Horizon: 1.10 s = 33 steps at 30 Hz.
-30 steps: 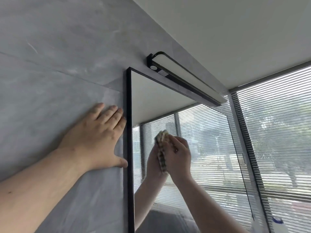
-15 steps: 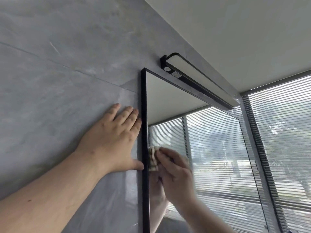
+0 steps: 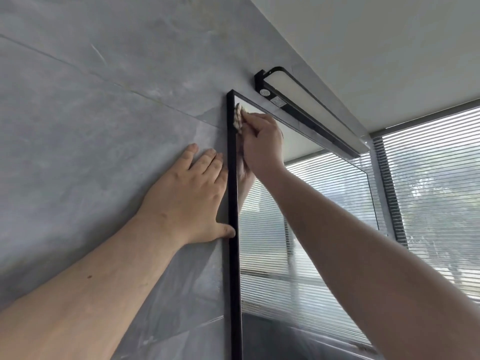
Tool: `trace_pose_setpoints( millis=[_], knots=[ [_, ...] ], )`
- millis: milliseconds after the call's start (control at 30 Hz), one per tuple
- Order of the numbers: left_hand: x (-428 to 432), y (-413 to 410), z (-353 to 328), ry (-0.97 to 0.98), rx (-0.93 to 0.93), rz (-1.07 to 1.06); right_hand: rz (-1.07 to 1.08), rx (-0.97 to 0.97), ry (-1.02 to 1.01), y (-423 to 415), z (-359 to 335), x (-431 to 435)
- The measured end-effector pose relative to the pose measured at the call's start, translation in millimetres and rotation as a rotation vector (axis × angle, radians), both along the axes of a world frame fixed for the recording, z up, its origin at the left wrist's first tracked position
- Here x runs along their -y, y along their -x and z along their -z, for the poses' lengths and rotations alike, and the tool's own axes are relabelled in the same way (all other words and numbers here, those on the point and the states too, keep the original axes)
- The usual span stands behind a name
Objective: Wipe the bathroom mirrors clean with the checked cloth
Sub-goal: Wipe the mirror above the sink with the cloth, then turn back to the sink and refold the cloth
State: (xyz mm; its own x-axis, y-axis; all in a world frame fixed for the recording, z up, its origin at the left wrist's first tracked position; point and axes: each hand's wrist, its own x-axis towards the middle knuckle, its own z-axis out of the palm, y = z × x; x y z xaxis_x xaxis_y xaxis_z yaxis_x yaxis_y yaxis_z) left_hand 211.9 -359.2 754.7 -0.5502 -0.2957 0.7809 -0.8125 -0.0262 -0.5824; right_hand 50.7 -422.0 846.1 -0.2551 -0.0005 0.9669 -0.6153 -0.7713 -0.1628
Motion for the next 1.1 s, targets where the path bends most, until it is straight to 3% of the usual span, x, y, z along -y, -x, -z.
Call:
trace_pose_setpoints(
  millis=[133,233,400,500,633,733,867,1100],
  knots=[
    [-6,-3,-2,0.008,-0.048,0.162,0.139,-0.021,-0.116,3,-5,-15],
    [-6,-9,0,-0.049,-0.195,0.426,0.078,0.035,-0.199,2,19,-43],
    [-44,2,28,-0.398,-0.807,0.938,-0.360,0.181,-0.365,-11,140,-127],
    [-81,6,59,-0.518,-1.005,1.163,-0.526,0.271,-0.558,-6,225,-167],
    [-132,-1,129,-0.530,-1.113,1.350,-0.950,0.556,-0.724,4,305,-216],
    [-154,1,194,-0.676,-1.239,1.330,-1.033,0.672,-0.726,5,341,-238],
    [-175,13,268,-0.906,-1.252,1.116,-0.918,0.713,-0.811,8,372,-254],
    [-176,28,337,-1.021,-1.317,1.009,-0.599,0.510,-0.762,-3,420,-254]
  ],
)
